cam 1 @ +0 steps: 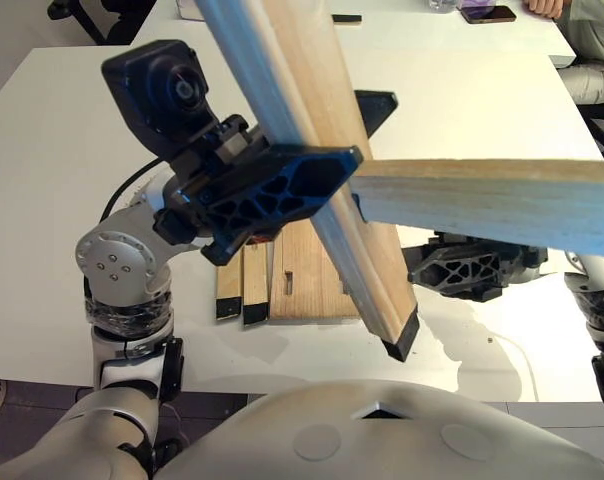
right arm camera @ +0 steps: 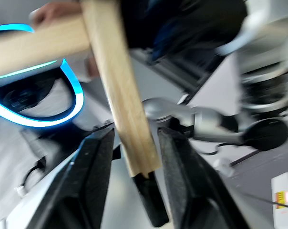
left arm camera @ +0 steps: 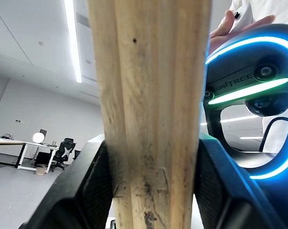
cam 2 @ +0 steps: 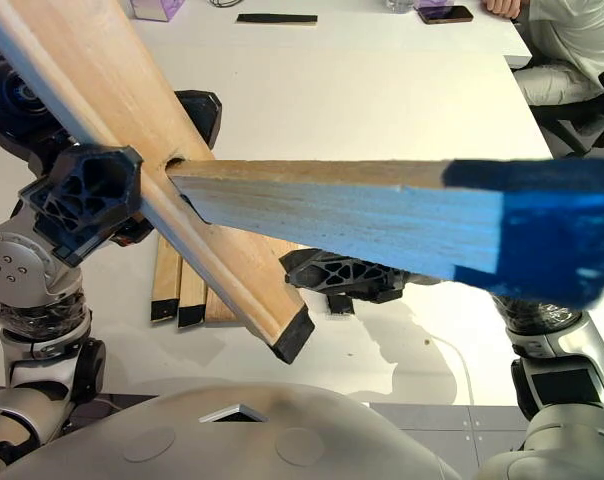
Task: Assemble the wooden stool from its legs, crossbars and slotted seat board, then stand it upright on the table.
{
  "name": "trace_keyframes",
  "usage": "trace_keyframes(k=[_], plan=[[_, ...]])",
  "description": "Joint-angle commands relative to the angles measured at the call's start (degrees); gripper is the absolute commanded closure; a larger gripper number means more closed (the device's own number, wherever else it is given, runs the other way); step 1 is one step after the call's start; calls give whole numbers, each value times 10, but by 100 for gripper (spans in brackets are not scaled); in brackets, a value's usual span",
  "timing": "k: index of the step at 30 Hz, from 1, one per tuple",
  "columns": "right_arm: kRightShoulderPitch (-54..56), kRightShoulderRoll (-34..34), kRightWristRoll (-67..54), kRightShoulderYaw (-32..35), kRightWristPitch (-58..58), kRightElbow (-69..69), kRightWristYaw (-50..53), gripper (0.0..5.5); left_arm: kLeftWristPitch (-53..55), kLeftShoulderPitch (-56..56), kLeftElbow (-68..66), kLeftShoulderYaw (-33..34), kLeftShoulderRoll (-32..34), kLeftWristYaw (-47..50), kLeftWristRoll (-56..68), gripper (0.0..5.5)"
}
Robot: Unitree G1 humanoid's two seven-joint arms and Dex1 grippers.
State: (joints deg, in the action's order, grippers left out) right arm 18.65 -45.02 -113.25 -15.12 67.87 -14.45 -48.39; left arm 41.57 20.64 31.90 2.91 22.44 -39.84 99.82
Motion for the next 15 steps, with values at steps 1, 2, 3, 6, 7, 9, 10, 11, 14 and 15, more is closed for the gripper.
trace_keyframes(k=[1, 2, 3, 6, 7, 9, 10, 11, 14, 15], plan=[[9, 7, 2, 14, 24, 37, 19, 344, -14, -7, 6, 17, -4, 11, 4, 338], [8, 5, 2, 17, 29, 43, 19, 344, -17, -10, 7, 21, -4, 13, 4, 339], [0, -1, 2, 23, 31, 45, 25, 344, -19, -13, 8, 27, -2, 15, 1, 339], [-33, -13, 3, 54, 25, 57, 65, 344, -29, -20, -8, 62, 22, 7, -36, 339], [-41, -12, 3, 66, 20, 64, 81, 344, -32, -23, -16, 79, 36, 2, -52, 339], [-61, -8, 3, 99, 6, 69, 120, 344, -38, -31, -31, 113, 74, -14, -108, 339], [-73, -4, 3, 116, -3, 64, 137, 344, -38, -35, -39, 127, 93, -24, -133, 339], [-85, 0, 3, 134, -12, 59, 153, 344, -38, -42, -44, 140, 117, -36, -163, 339], [-124, 9, 3, 173, -32, 28, 195, 344, -30, -67, -44, 163, 170, -53, -216, 339], [-139, 11, 3, 185, -41, 14, 207, 344, -29, -78, -35, 163, 180, -51, -237, 339]])
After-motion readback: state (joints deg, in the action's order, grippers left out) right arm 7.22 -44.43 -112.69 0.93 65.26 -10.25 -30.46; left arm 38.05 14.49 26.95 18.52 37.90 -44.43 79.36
